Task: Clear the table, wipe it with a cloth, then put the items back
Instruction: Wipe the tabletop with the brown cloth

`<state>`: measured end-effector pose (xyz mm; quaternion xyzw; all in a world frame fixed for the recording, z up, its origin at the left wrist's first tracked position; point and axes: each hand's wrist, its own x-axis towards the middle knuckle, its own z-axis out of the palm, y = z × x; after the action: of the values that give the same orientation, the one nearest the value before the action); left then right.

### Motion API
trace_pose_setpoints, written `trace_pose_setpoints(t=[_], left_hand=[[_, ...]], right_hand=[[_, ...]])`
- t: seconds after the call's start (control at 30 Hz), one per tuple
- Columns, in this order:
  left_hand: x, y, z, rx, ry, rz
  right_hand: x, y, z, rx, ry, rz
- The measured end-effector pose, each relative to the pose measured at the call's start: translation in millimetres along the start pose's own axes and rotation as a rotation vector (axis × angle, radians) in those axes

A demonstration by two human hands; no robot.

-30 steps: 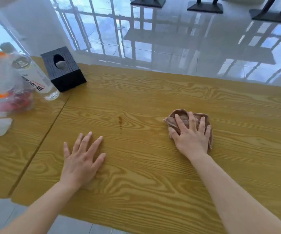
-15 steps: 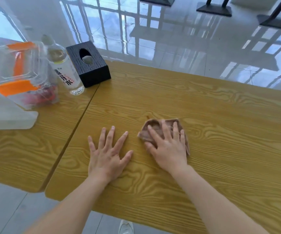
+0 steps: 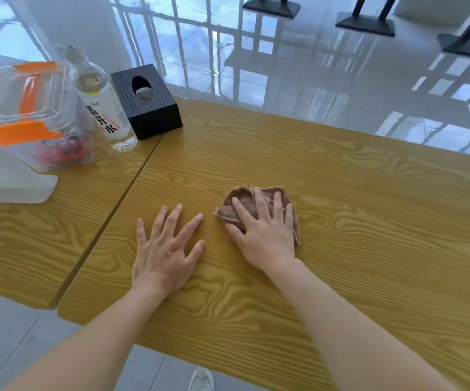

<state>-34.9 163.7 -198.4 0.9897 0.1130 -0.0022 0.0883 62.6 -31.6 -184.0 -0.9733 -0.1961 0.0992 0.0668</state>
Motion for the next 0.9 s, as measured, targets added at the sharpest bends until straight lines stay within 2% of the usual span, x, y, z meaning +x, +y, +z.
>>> trace_pose_setpoints(t=[0.07, 0.13, 0.17, 0.23, 0.3, 0.37, 0.43, 0.5, 0.57, 0.6, 0.63, 0.7, 0.8, 0.83, 0.9], left_hand=[[-0.4, 0.4, 0.3, -0.008, 0.000, -0.015], [-1.1, 0.3, 1.2, 0.001, 0.016, -0.057], [-1.3, 0.8, 1.0, 0.006, 0.021, -0.084], [-0.9, 1.6, 1.6, 0.008, 0.014, -0.120], [-0.6, 1.5, 1.6, 0.016, 0.005, -0.124], [0.0, 2.2, 1.2, 0.020, -0.008, -0.116], [0.0, 0.4, 0.8, 0.023, -0.014, -0.115], [-0.1, -2.1, 0.8, 0.031, -0.016, -0.111], [-1.3, -2.2, 1.0, 0.011, -0.009, -0.108], [-1.5, -1.5, 0.5, 0.003, -0.008, -0.108], [-1.1, -0.6, 0.4, 0.004, -0.012, -0.108], [-0.2, 0.4, 0.4, 0.015, -0.029, -0.106], [1.5, 1.6, -1.6, 0.017, -0.043, -0.116], [1.0, 2.8, -1.2, 0.024, -0.060, -0.114], [0.5, 1.6, -1.8, 0.042, -0.076, -0.107]], right_hand=[[-43.6, 9.1, 5.5, -0.052, 0.013, -0.265], [-73.1, 35.9, 4.3, -0.084, -0.013, -0.374], [-70.8, 51.3, -0.1, -0.106, -0.032, -0.345], [-40.4, 70.2, -9.4, -0.111, -0.036, -0.161], [10.1, 61.7, -16.4, -0.022, -0.013, 0.064], [50.6, 32.6, -17.5, 0.039, -0.021, 0.171], [55.5, -1.8, -13.1, 0.016, -0.033, 0.043], [22.4, -15.9, -4.6, -0.044, -0.027, -0.225], [-18.7, 6.7, -1.8, -0.078, -0.008, -0.415], [-29.8, 27.4, -5.3, -0.085, 0.006, -0.421], [-30.4, 51.3, -10.0, -0.108, 0.010, -0.369], [-9.8, 94.1, -19.9, -0.146, -0.002, -0.118], [50.3, 94.4, -31.0, -0.008, -0.007, 0.247], [65.2, 76.5, -30.1, 0.024, -0.005, 0.284], [75.3, 30.2, -22.7, 0.001, -0.026, 0.190]])
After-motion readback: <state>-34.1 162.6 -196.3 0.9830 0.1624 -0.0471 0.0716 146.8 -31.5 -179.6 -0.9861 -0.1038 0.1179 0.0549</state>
